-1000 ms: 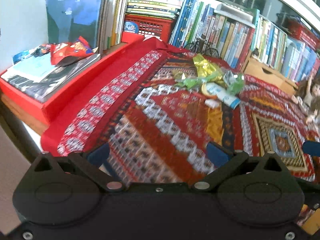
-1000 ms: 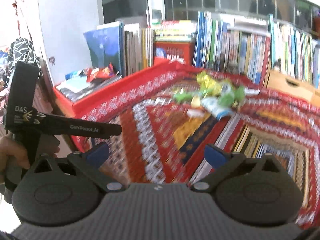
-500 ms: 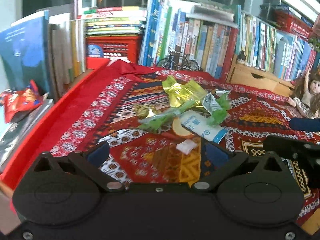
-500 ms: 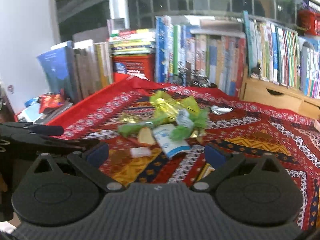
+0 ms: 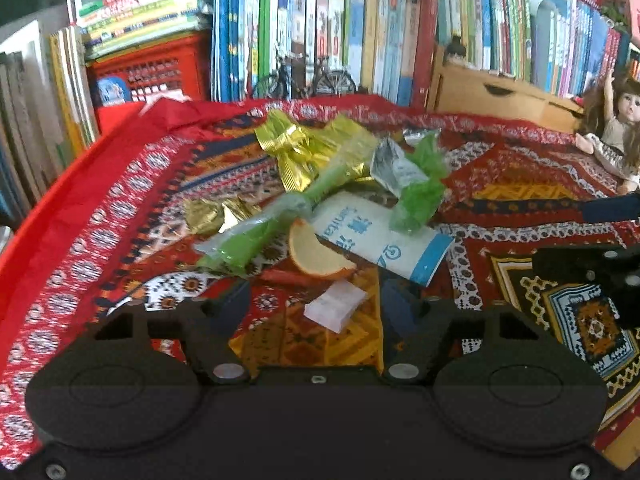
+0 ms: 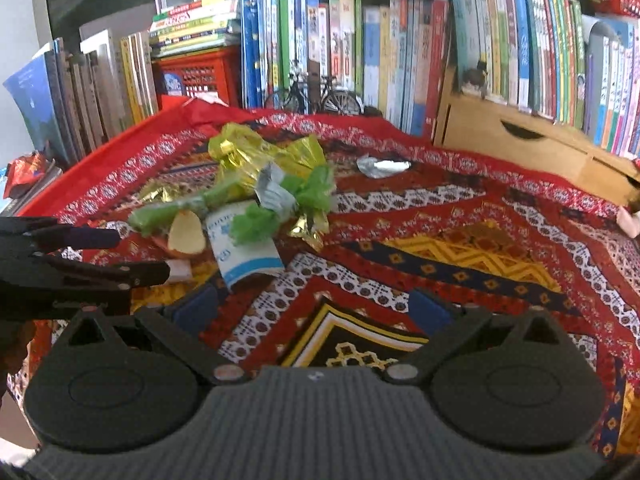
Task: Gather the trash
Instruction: 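Grasp the small white cube with the left gripper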
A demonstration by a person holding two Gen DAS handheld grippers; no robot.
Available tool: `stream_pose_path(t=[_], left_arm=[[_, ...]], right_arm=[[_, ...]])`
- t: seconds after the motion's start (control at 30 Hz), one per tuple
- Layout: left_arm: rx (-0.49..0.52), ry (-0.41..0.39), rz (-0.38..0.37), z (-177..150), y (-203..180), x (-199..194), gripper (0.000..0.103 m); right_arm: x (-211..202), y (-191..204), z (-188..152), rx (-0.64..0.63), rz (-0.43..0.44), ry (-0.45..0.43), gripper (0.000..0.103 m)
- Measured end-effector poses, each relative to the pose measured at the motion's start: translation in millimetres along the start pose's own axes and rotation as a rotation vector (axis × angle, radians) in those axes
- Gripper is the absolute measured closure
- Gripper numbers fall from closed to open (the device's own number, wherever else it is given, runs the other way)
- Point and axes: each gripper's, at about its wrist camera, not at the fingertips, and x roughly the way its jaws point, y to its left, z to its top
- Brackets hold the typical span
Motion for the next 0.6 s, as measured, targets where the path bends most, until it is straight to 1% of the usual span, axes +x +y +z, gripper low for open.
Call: stream_pose_path(t=[0.03, 0.23, 0.3, 0.37, 0.47, 0.6], left_arm=[[-0.003, 0.009, -0.004, 0.4, -0.3, 5.0, 0.037], [-0.009, 0.046, -0.02, -0.8, -3.0, 20.1, 0.049], [-0.009, 0.063, -0.028, -1.6, -3.8, 22.7, 0.056], [0.003, 0.077, -0.024, -3.1, -5.1, 24.8, 0.061], [0.01, 0.08, -0.013, -5.1, -5.3, 25.3, 0.073], [0.017, 0.04, 0.017, -6.8, -4.3, 17.6, 0.074]], right_arm=[[3.1, -1.4, -0.1, -0.002, 0.003, 0.007, 0.0], [18.8, -2.3, 5.5, -0.008, 0.024, 0.021, 0.0], [22.7, -0.1, 7.8, -0.014, 0.034, 0.023, 0.0], [25.8, 3.2, 9.8, -0.022, 0.047, 0.03, 0.0], [28.0, 7.9, 11.5, -0.03, 0.061, 0.031, 0.0], [30.6, 15.4, 13.7, -0.034, 0.082, 0.027, 0.0]])
